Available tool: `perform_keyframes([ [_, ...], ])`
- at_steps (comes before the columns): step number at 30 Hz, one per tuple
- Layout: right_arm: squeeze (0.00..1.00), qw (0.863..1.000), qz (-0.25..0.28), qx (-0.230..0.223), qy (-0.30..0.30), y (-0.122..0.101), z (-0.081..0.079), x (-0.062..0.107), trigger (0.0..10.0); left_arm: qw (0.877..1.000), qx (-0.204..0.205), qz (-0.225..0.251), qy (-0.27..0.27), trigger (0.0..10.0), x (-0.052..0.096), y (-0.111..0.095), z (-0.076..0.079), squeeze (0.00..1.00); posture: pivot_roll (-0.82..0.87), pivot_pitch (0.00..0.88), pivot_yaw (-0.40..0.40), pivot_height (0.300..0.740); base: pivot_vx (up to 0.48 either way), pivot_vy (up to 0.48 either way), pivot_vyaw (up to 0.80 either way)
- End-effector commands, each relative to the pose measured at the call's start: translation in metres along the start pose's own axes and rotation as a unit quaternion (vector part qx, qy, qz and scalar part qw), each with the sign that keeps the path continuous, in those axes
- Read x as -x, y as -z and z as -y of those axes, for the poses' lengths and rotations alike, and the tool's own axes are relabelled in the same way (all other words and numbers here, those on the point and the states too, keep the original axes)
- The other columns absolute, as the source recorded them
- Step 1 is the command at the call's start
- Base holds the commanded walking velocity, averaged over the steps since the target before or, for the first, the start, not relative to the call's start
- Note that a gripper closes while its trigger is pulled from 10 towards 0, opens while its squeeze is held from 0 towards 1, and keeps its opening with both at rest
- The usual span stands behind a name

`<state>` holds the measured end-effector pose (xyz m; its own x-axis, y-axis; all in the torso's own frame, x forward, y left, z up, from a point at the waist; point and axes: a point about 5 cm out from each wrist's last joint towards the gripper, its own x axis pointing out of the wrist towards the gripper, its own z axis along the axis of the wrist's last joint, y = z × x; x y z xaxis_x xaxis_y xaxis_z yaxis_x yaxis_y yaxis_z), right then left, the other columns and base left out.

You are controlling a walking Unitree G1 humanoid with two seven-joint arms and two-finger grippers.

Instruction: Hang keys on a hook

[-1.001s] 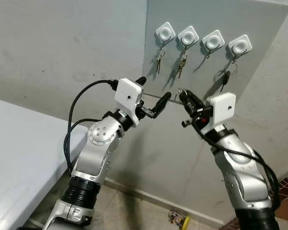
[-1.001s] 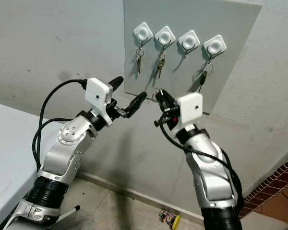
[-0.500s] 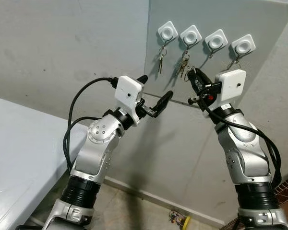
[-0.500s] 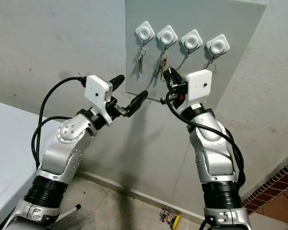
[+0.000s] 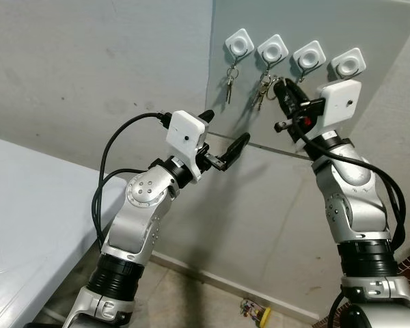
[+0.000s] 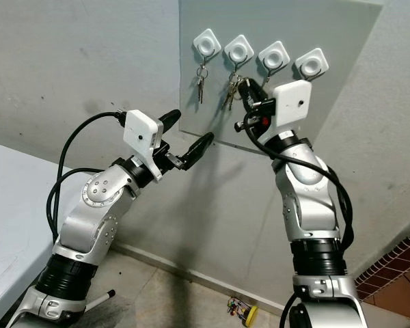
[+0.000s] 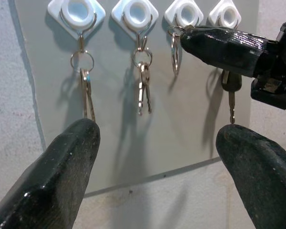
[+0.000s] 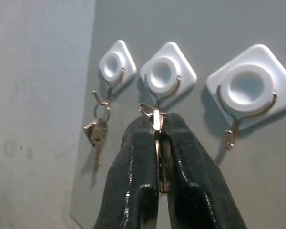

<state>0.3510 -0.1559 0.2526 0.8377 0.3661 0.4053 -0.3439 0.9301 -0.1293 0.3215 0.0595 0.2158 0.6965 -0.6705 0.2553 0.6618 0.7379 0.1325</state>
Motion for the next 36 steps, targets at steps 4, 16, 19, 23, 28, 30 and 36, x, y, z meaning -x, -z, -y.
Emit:
perform_keyframes([
  [4,0.00,1.000,0.024,0.012,0.006,-0.013,0.009,-0.008,10.0,1.000,-0.004,0.005,0.012,10.0,-0.001,-0.004,0.004,0.00,-0.10,0.003,-0.053,0.740,0.000,0.000,0.00],
  [16,0.00,0.999,0.042,0.016,0.013,-0.023,0.020,-0.017,10.0,1.000,0.000,0.004,0.009,10.0,-0.001,-0.005,0.003,0.00,-0.10,0.012,-0.055,0.740,0.000,0.000,0.00],
  [19,0.00,0.999,0.043,0.016,0.013,-0.023,0.021,-0.017,10.0,1.000,0.000,0.004,0.008,10.0,-0.001,-0.004,0.003,0.00,-0.10,0.012,-0.055,0.740,0.000,0.000,0.00],
  [23,0.00,0.999,0.047,0.014,0.012,-0.024,0.024,-0.015,10.0,1.000,0.002,0.002,0.009,10.0,-0.001,-0.004,0.004,0.00,-0.10,0.018,-0.052,0.740,0.000,0.000,0.00],
  [28,0.00,0.998,0.057,0.008,0.004,-0.026,0.024,-0.014,10.0,1.000,0.003,0.002,0.010,10.0,-0.001,-0.004,0.004,0.00,-0.11,0.021,-0.049,0.740,0.000,0.000,0.00],
  [30,0.00,0.998,0.062,0.007,-0.002,-0.027,0.025,-0.012,10.0,1.000,0.003,0.002,0.010,10.0,-0.001,-0.004,0.003,0.00,-0.11,0.021,-0.045,0.740,0.000,0.000,0.00],
  [36,0.00,0.998,0.066,0.004,-0.008,-0.028,0.027,-0.009,10.0,1.000,0.002,0.001,0.011,10.0,-0.001,-0.004,0.003,0.00,-0.11,0.020,-0.043,0.740,0.000,0.000,0.00],
])
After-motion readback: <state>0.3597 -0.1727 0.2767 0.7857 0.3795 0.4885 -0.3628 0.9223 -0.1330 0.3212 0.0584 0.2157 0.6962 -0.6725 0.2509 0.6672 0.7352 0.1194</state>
